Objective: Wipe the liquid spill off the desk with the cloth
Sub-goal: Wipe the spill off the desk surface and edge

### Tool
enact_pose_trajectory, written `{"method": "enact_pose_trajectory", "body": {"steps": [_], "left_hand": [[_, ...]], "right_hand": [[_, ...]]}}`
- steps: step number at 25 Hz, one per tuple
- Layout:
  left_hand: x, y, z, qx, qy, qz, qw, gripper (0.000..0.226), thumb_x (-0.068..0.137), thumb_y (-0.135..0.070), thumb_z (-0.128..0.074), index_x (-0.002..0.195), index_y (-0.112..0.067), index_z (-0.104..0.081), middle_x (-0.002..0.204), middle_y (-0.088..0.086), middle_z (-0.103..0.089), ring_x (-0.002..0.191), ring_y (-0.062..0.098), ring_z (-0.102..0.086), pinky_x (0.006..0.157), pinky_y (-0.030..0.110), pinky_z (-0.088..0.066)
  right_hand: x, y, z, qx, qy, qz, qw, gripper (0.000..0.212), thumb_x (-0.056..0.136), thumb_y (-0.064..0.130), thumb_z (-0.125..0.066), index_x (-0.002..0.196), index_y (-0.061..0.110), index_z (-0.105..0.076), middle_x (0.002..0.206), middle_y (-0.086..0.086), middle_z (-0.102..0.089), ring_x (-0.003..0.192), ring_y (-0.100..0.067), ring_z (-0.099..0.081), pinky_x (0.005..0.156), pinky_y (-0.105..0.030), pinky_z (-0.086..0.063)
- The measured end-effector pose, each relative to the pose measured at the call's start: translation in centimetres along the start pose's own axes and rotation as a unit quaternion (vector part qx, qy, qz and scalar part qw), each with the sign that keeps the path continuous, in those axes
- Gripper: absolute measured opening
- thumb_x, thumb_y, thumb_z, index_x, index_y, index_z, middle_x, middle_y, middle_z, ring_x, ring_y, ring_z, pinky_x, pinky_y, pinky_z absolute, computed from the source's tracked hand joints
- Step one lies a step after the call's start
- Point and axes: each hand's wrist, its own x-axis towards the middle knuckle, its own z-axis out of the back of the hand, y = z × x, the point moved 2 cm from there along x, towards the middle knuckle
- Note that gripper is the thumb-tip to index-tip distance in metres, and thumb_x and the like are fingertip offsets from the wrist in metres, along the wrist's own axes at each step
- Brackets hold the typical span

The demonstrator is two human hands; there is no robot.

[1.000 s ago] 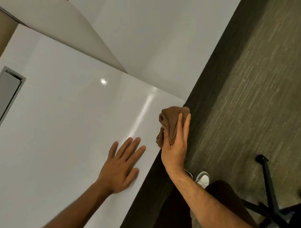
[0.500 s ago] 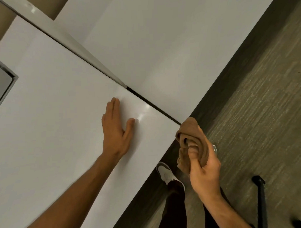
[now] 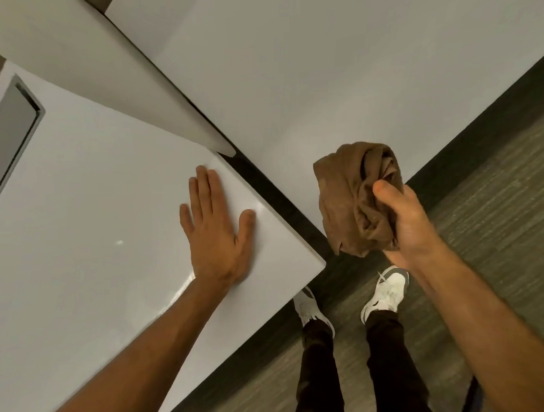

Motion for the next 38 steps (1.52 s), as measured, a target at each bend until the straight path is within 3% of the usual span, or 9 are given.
{"method": "enact_pose_trajectory", "body": {"steps": [3,5,9,12,19,26,31,34,38], "left_hand": [[-0.1,-0.3,0.2,0.008,-0.002,0.011,1.000,0.086,0.102,-0.059,-0.036,0.169,-0.015,-0.005,0.178,0.000,0.000,0.165,0.022,0.001,0.132,0.052,0.000],[-0.2,-0.3,0.3,0.002,-0.004,0.011,1.000,0.086,0.101,-0.060,-0.034,0.169,-0.016,-0.005,0.178,-0.001,0.001,0.165,0.020,0.003,0.132,0.049,0.003],[0.2,-0.3,0.6,0.006,-0.005,0.011,1.000,0.089,0.099,-0.063,-0.029,0.169,-0.016,-0.005,0.178,-0.001,0.002,0.164,0.018,0.005,0.132,0.046,0.005],[0.0,-0.2,0.5,0.008,0.000,0.011,1.000,0.087,0.099,-0.061,-0.030,0.169,-0.015,-0.004,0.178,0.000,0.003,0.164,0.018,0.006,0.132,0.045,0.005],[0.2,-0.4,0.8,0.008,-0.006,0.013,1.000,0.088,0.098,-0.059,-0.030,0.169,-0.012,-0.006,0.178,0.004,0.000,0.165,0.021,0.004,0.132,0.046,0.004],[0.4,-0.7,1.0,0.004,-0.010,0.019,1.000,0.089,0.097,-0.060,-0.031,0.168,-0.010,-0.009,0.178,0.007,-0.003,0.165,0.024,0.001,0.132,0.051,0.001],[0.0,-0.6,0.6,0.006,-0.014,0.023,1.000,0.090,0.097,-0.062,-0.031,0.168,-0.012,-0.010,0.178,0.006,-0.004,0.165,0.024,0.000,0.132,0.050,0.002],[0.0,-0.7,0.7,0.008,-0.016,0.019,1.000,0.089,0.097,-0.061,-0.031,0.168,-0.012,-0.010,0.178,0.007,-0.004,0.164,0.025,-0.001,0.132,0.051,0.002],[0.0,-0.3,0.8,0.010,-0.018,0.011,1.000,0.087,0.100,-0.056,-0.036,0.168,-0.011,-0.009,0.178,0.007,-0.004,0.165,0.025,-0.001,0.131,0.055,-0.001]], "right_hand": [[4.5,0.5,-1.2,-0.068,0.054,-0.021,0.996,0.040,0.076,0.029,-0.082,0.114,0.031,-0.068,0.103,0.008,-0.079,0.101,-0.017,-0.075,0.076,-0.026,-0.061],[7.2,0.1,-2.7,-0.138,0.085,-0.028,0.986,0.043,0.070,0.026,-0.083,0.110,0.033,-0.069,0.099,0.013,-0.079,0.098,-0.011,-0.075,0.075,-0.022,-0.060],[11.5,-1.4,-7.2,-0.168,0.148,-0.040,0.974,0.035,0.086,0.010,-0.078,0.109,0.035,-0.067,0.095,0.020,-0.077,0.094,-0.001,-0.073,0.076,-0.017,-0.057],[12.9,-2.8,-10.6,-0.154,0.188,-0.035,0.969,0.035,0.084,0.010,-0.076,0.112,0.030,-0.067,0.100,0.014,-0.077,0.099,-0.004,-0.072,0.080,-0.018,-0.057],[12.6,-4.5,-11.5,-0.061,0.191,-0.073,0.977,0.040,0.073,0.008,-0.062,0.112,0.017,-0.068,0.105,-0.004,-0.075,0.103,-0.019,-0.071,0.089,-0.028,-0.057],[9.2,-4.8,-6.8,-0.003,0.184,-0.134,0.974,0.037,0.074,0.009,-0.051,0.074,0.026,-0.083,0.075,0.004,-0.076,0.073,-0.010,-0.073,0.070,-0.021,-0.061],[5.6,-6.4,-3.0,0.024,0.139,-0.168,0.976,0.037,0.072,0.013,-0.050,0.070,0.030,-0.083,0.074,0.005,-0.078,0.073,-0.010,-0.074,0.066,-0.021,-0.061],[5.4,-5.8,-1.7,0.027,0.106,-0.182,0.977,0.032,0.071,0.016,-0.051,0.072,0.024,-0.082,0.077,-0.002,-0.076,0.076,-0.018,-0.072,0.070,-0.029,-0.061],[7.7,-3.3,-3.6,0.056,0.127,-0.107,0.984,0.032,0.077,0.013,-0.051,0.082,0.023,-0.081,0.083,0.000,-0.074,0.080,-0.017,-0.071,0.073,-0.030,-0.060]]}}
